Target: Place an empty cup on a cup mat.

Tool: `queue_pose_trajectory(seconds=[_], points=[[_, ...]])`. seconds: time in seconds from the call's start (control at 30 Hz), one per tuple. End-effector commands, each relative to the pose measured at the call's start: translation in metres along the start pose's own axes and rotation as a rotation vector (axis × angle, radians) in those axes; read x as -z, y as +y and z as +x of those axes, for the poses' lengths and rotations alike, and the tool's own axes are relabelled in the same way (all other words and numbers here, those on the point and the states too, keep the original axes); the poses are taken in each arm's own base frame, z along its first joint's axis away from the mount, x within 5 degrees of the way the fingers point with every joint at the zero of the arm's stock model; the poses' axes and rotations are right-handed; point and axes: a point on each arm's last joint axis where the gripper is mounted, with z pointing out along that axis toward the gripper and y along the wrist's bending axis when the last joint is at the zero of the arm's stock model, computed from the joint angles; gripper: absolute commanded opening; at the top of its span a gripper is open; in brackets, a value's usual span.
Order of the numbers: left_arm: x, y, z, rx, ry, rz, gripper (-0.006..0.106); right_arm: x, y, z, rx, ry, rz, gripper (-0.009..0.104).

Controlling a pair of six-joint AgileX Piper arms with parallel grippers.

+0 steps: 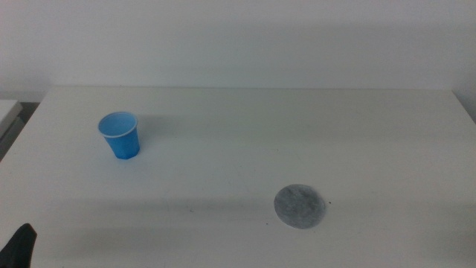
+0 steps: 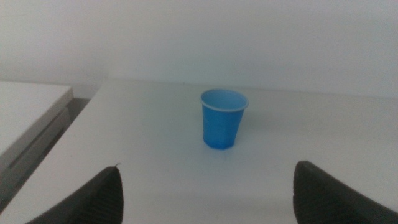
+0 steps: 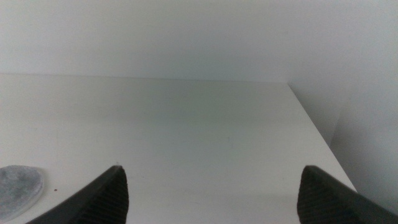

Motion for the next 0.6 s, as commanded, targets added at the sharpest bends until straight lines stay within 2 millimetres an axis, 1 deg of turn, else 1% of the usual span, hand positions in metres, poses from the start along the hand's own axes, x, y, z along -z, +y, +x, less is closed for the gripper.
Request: queue_pose_trajectory(seconds=[0.0, 0.07, 0.13, 0.17, 0.23, 0.3, 0.33, 0.47, 0.57], points=[[0.001, -0.002, -0.013, 0.005, 0.021, -0.001, 0.094, 0.000, 0.000, 0.000, 0.010, -0.009, -0.001, 0.093], [-0.001, -0.005, -0.037, -0.006, 0.144, -0.009, 0.094, 0.000, 0.000, 0.000, 0.010, -0.009, -0.001, 0.093], [-0.008, -0.010, -0.073, -0.020, 0.280, -0.022, 0.094, 0.000, 0.000, 0.000, 0.010, -0.009, -0.001, 0.093], [-0.012, -0.012, -0.091, -0.028, 0.310, -0.025, 0.094, 0.000, 0.000, 0.000, 0.010, -0.009, -0.001, 0.093], [-0.027, -0.015, -0.120, -0.033, 0.413, -0.035, 0.094, 0.000, 0.000, 0.000, 0.010, -0.009, -0.001, 0.093], [-0.045, -0.017, -0.140, -0.034, 0.496, -0.043, 0.094, 0.000, 0.000, 0.000, 0.010, -0.009, -0.001, 0.093], [-0.057, -0.018, -0.148, -0.033, 0.541, -0.046, 0.094, 0.000, 0.000, 0.000, 0.010, -0.009, -0.001, 0.093], [-0.110, -0.021, -0.166, -0.022, 0.706, -0.050, 0.094, 0.000, 0.000, 0.000, 0.010, -0.009, -0.001, 0.093], [-0.152, -0.022, -0.170, -0.010, 0.809, -0.047, 0.094, 0.000, 0.000, 0.000, 0.010, -0.009, -0.001, 0.093]])
